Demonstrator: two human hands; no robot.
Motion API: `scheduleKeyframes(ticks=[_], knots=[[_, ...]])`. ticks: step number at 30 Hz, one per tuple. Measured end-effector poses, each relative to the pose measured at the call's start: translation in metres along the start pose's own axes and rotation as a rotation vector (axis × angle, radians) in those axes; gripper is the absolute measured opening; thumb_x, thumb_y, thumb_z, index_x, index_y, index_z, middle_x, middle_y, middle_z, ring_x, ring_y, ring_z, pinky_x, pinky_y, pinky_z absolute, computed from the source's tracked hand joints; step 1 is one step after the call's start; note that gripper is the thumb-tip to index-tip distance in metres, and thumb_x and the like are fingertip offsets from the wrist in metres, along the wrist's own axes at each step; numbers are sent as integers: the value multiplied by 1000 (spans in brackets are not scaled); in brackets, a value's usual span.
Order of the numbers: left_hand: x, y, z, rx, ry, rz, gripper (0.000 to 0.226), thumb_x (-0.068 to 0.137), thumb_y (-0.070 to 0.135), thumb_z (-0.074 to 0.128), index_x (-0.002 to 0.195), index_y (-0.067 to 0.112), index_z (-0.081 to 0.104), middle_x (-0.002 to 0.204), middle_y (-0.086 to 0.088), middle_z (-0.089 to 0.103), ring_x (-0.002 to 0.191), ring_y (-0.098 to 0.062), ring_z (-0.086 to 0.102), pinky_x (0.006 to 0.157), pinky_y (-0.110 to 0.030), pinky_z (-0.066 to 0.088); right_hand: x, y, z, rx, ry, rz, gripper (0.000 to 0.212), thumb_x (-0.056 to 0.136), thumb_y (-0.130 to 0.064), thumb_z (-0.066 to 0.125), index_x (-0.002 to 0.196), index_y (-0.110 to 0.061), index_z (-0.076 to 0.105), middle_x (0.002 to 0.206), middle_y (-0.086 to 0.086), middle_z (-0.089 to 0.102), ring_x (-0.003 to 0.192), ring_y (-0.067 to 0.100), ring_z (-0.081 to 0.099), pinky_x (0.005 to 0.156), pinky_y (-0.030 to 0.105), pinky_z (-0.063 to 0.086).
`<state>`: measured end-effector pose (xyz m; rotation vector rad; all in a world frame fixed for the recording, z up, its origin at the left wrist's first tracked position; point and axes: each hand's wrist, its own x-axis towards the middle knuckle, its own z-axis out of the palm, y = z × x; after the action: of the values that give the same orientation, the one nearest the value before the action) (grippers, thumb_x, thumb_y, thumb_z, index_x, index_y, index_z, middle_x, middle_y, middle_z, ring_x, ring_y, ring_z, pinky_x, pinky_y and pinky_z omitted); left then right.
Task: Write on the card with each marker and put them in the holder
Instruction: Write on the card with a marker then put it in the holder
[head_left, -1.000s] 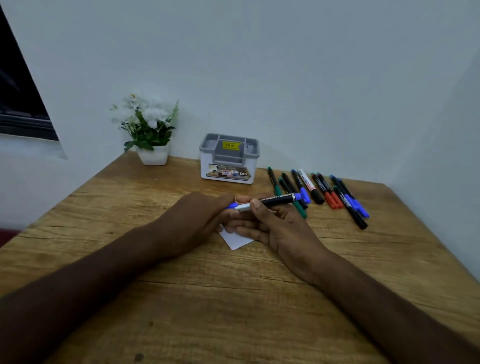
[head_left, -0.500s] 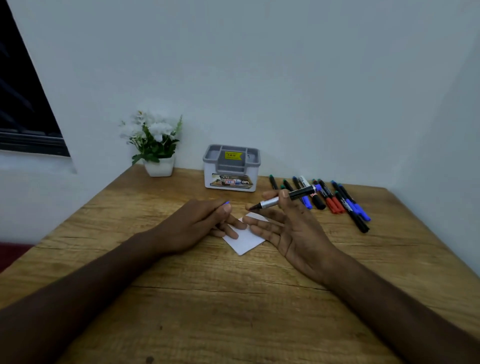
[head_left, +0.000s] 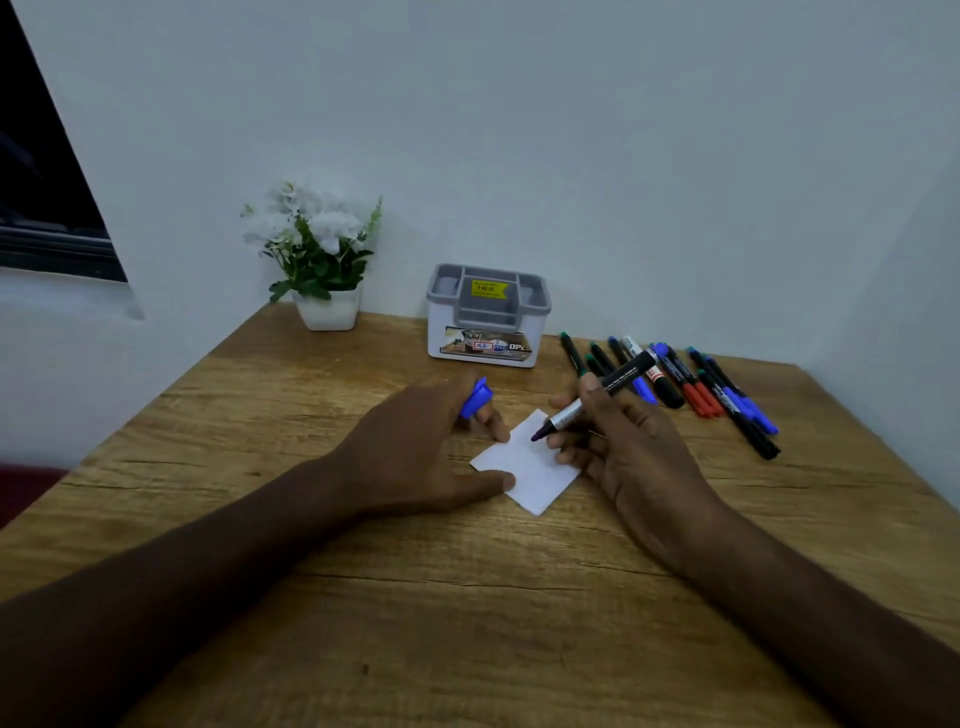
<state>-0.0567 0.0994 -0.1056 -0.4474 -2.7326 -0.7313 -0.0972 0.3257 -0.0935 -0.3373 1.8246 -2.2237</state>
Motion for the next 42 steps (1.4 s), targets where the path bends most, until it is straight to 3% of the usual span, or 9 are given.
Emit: scheduleKeyframes(ticks=[4,7,9,16,21,26,31,36,42], knots=[[-3,-1,6,129,12,-48,63,68,82,70,105,37,46,98,21,52,89,-4,52,75,-33,52,5,2,8,-116,-34,-23,14,93,-18,75,94,-5,79,93,18,81,80,29,75,79,37,64],[-2,0,7,151,14,-39,63,71,80,72,106,41,38,91,25,45,85,-2,48,68,-22,39,8,2,7,-266,-94,-13,7,90,1,77,97,-1,78,93,23,81,87,35,78,90,45,64],[-2,-2,3,93,5,-8,56,74,72,77,106,39,44,91,29,46,86,2,50,69,-17,37,10,3,7,-321,-110,-5,7,88,4,76,92,-2,79,91,20,82,85,32,80,86,42,64],[3,-22,-16,-59,-96,97,35,86,42,82,108,22,62,92,24,59,87,1,59,70,-6,38,7,11,6,-533,-87,-155,7,84,-20,80,84,-13,82,75,8,80,65,13,73,65,26,58],[3,-26,-19,-99,-144,90,28,89,36,81,104,28,59,98,20,61,90,0,60,75,-8,40,6,11,6,-574,-108,-161,5,86,-13,82,85,-18,83,77,1,81,66,7,73,63,19,57],[3,-25,-18,-96,-131,61,35,86,36,83,112,24,62,95,21,60,91,5,59,74,-4,39,4,11,7,-628,-129,-186,4,81,-18,83,84,-21,84,87,-3,82,78,9,75,72,32,63],[3,-22,-18,-75,-118,43,39,85,40,83,115,25,61,95,19,60,89,5,57,71,-6,39,4,10,7,-597,-126,-199,5,83,-16,82,83,-21,83,88,-1,82,73,6,73,67,24,58],[2,-15,-22,-61,-107,13,40,85,36,84,113,28,57,91,24,54,91,20,52,75,1,36,4,10,9,-610,-116,-196,8,77,-25,81,83,-20,84,88,-4,82,75,6,74,68,26,59],[1,-12,-23,-79,-112,-2,43,85,30,85,119,15,62,92,29,53,94,27,49,77,5,34,6,11,7,-601,-90,-182,2,83,-20,82,83,-22,83,90,-2,82,76,9,75,70,29,60]])
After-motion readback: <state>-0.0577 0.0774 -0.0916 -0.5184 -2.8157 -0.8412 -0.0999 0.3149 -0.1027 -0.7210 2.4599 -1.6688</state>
